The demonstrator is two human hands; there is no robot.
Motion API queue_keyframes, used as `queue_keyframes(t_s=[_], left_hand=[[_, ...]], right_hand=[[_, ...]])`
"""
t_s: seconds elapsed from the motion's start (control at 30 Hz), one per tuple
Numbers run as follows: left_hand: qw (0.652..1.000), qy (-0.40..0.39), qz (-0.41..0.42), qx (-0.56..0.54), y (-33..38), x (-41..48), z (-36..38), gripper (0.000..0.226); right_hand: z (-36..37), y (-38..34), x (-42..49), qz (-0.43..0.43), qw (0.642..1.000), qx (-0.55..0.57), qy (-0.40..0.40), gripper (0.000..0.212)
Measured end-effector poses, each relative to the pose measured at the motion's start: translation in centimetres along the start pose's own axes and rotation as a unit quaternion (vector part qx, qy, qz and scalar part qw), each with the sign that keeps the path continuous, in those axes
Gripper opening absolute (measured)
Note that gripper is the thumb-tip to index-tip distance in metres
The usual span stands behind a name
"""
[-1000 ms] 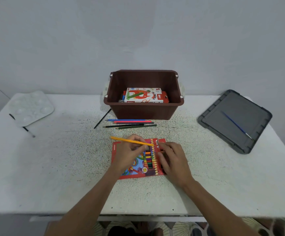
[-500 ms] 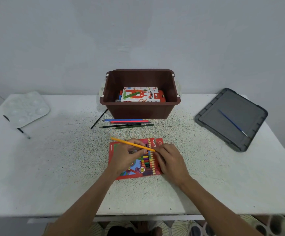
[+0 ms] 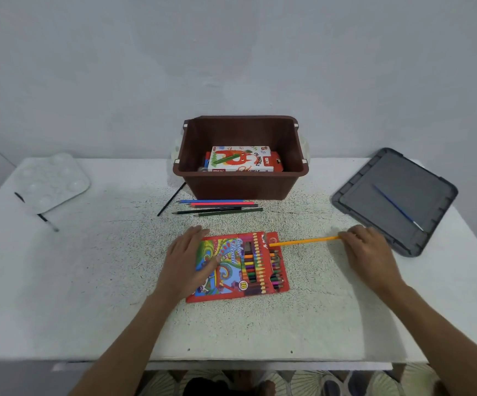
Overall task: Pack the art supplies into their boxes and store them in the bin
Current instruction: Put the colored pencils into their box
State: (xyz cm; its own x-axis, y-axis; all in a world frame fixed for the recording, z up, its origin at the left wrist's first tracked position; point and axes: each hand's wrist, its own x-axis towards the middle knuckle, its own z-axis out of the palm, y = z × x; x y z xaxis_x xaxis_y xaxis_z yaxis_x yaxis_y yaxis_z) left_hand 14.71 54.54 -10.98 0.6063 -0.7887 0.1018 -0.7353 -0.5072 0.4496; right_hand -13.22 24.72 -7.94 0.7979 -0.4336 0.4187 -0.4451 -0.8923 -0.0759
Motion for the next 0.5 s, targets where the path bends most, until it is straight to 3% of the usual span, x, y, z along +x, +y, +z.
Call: queue_keyframes(t_s=[0.2,0.5], left_hand=[[1.000,0.000,-0.004,-0.003,0.1,0.0,-0.2,0.086],[1.000,0.009,-0.002,-0.006,-0.1,-0.1,0.0,0.094]], right_hand=[[0.5,-1.0,0.4,-0.038,0.999,-0.013,-0.001,0.030],[3.3,-9.5,0.9,-0.060,0.993,0.095,-0.036,0.029]])
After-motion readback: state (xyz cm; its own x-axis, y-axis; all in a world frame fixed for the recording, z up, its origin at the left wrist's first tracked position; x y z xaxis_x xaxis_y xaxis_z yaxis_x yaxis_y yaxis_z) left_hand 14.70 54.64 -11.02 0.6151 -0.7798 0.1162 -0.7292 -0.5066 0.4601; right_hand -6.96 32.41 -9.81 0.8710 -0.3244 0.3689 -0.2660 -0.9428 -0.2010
